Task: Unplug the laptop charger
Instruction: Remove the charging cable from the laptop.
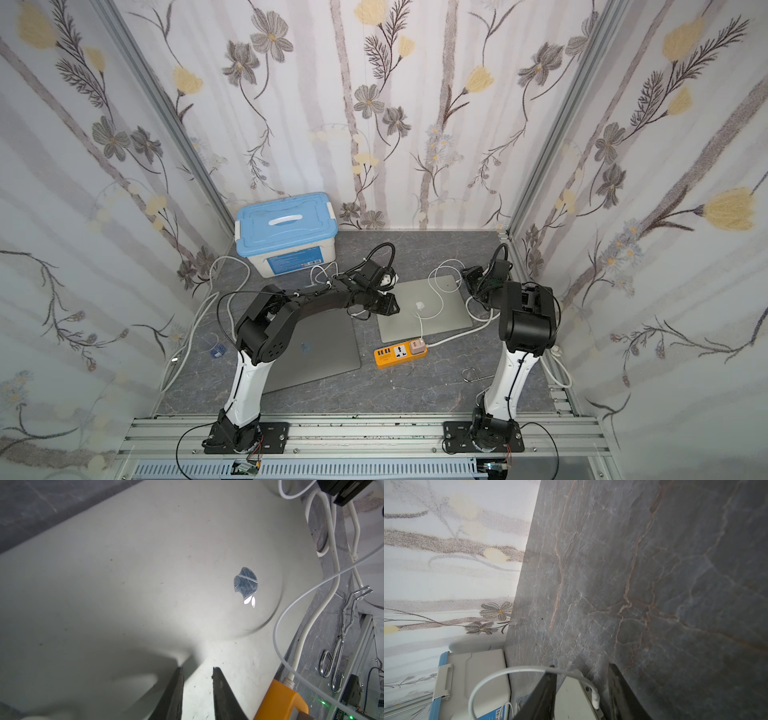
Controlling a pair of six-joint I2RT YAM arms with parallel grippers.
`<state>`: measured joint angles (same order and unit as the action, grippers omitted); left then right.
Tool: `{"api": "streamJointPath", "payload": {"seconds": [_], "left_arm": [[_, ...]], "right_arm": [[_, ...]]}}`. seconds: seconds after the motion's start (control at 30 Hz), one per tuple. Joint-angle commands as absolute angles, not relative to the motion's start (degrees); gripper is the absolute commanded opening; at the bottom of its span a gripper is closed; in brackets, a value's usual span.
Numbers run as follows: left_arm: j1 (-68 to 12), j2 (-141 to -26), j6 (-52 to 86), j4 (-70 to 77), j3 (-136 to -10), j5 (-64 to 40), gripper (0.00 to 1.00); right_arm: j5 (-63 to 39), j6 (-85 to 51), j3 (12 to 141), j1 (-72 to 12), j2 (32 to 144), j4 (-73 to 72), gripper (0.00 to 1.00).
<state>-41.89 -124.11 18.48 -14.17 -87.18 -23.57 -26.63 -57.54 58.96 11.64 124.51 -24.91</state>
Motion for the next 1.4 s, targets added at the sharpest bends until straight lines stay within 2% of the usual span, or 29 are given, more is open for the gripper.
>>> {"api": "streamJointPath", "payload": {"seconds": [0.0,0.4,0.47,0.53,1.37], "left_arm": [[-41.9,-124.5,18.5,-18.2,-86.6,-22.6,0.29],[-41.9,-125.0,18.7,-18.0,-86.6,-22.8,0.29],[-41.9,-125.0,18.7,-17.9,-86.6,-22.9,0.29],[-41.9,-125.0,18.7,-17.9,-86.5,-22.8,0.29],[-41.9,-124.4,18.8,-17.8,-86.1,-22.7,0.29]], "right_arm": [[-25.6,-57.7,59.6,11.6,124.7,-25.1,0.40],[-25.4,-57.3,59.7,11.5,124.8,-25.2,0.30],[-25.4,-57.2,59.7,11.5,124.9,-25.1,0.23],[-25.4,-57.1,59.7,11.5,124.8,-25.1,0.21],[-24.8,-55.9,58.6,11.6,123.6,-24.1,0.05]]}}
